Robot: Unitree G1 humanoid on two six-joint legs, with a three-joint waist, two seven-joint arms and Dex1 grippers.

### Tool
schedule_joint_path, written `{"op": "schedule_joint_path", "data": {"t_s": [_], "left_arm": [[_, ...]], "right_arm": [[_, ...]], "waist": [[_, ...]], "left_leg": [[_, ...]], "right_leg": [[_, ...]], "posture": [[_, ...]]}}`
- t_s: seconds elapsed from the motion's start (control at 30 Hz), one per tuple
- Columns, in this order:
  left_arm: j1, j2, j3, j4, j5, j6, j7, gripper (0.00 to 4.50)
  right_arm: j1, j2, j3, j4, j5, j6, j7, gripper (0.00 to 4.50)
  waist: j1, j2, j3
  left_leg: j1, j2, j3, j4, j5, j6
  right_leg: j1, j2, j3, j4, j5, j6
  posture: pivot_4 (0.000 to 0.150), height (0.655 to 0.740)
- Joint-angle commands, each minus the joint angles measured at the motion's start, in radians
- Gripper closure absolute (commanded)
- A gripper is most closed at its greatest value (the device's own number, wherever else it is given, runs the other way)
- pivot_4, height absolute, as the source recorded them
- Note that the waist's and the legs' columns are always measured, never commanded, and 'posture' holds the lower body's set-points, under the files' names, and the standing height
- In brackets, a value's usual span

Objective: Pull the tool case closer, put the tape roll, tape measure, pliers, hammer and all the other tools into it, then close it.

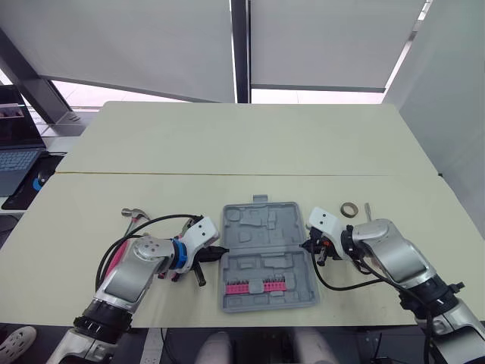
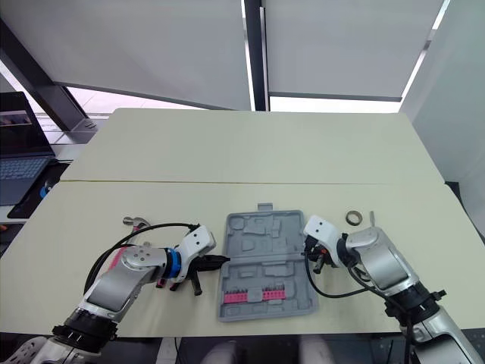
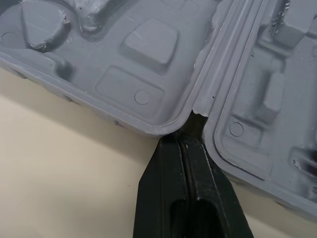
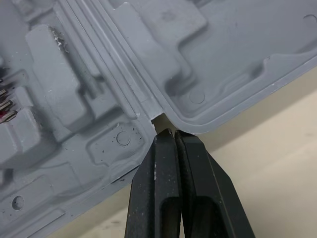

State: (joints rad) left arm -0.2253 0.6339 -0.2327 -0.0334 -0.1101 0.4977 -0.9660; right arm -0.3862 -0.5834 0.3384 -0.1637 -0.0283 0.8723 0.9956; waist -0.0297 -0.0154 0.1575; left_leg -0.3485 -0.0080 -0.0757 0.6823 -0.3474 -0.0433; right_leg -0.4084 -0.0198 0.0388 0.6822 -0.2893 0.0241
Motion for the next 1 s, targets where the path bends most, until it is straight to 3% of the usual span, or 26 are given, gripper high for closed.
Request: {"op": "schedule_joint_path", "data": {"t_s": [0.03,1.0], "left_arm": [[0.005,0.002,-0.015,-0.054,-0.013,-0.006,-0.018,4.5],[0.164,0.071,0.032,-0.241,-0.054,0.083,-0.027,4.5]], "right_arm": [[0.025,0.005,0.006,-0.106,0.049,0.034,-0.011,4.44],[0.137,-0.047,0.033,-0.276,0.173,0.153,-0.111,4.44]], "waist": [[0.0,0.0,0.0],[-0.001,0.0,0.0]], "left_leg": [[0.0,0.0,0.0,0.0,0.0,0.0],[0.001,0.0,-0.001,0.0,0.0,0.001]], "right_leg": [[0.0,0.0,0.0,0.0,0.0,0.0],[0.001,0.0,-0.001,-0.001,0.0,0.0]], "posture": [[0.15,0.74],[0.15,0.74]]}}
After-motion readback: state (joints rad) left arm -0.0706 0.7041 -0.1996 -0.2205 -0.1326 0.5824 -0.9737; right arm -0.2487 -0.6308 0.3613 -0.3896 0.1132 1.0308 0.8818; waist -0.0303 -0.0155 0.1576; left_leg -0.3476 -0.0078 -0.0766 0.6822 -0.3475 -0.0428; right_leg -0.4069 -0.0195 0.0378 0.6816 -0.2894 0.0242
